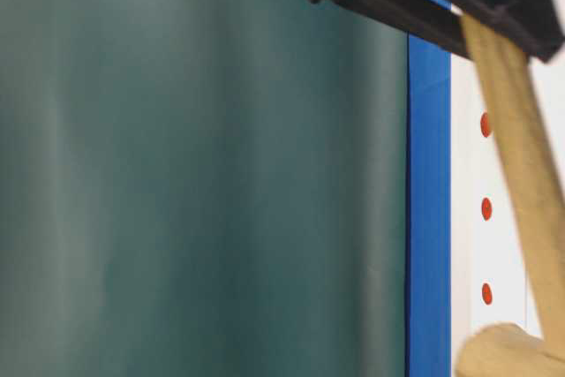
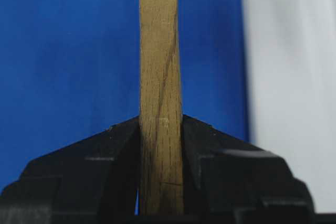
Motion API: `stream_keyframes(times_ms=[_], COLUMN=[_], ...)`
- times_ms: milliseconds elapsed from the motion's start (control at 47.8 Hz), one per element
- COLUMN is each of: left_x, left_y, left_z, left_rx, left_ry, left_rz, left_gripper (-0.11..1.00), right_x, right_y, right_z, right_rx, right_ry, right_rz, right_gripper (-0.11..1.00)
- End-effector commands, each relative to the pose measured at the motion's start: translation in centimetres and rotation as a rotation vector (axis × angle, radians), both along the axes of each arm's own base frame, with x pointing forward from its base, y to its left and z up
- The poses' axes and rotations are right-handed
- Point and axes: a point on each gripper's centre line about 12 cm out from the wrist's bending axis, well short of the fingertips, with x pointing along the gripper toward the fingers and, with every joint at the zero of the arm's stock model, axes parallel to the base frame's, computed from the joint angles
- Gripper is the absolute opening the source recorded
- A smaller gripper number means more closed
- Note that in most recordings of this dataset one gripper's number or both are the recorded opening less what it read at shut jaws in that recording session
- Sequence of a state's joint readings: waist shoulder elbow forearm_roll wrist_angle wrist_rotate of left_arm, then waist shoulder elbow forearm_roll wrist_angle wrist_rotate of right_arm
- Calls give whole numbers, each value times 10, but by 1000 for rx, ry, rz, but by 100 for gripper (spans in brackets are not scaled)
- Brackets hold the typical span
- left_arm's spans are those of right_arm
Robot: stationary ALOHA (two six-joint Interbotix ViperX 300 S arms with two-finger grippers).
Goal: Hit the mark with a hammer.
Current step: 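Carry the mallet to the front of the board and lower it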
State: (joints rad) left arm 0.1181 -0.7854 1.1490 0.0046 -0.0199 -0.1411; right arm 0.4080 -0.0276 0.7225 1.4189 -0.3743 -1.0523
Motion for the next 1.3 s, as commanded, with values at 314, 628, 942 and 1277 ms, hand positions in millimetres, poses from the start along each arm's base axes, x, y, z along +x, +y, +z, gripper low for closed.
stream_keyframes(times_ms=[314, 628, 942, 1277], left_x=[-2, -4, -4, -5], left_y=[1, 1, 1, 3], left_z=[10, 7, 6, 5], left_rx=[7, 6, 6, 6], left_ry=[-59, -53, -50, -47], left_rz=[6, 6, 8, 18], left_gripper=[88, 88, 88, 88], right_x=[21, 35, 32, 30], right_y=[10, 15, 16, 20], right_z=[-8, -44, -63, -71], right_rx=[-5, -28, 3, 27], right_ry=[7, 79, 130, 166], right_rz=[0, -7, -14, 18], right_gripper=[9, 9, 9, 9])
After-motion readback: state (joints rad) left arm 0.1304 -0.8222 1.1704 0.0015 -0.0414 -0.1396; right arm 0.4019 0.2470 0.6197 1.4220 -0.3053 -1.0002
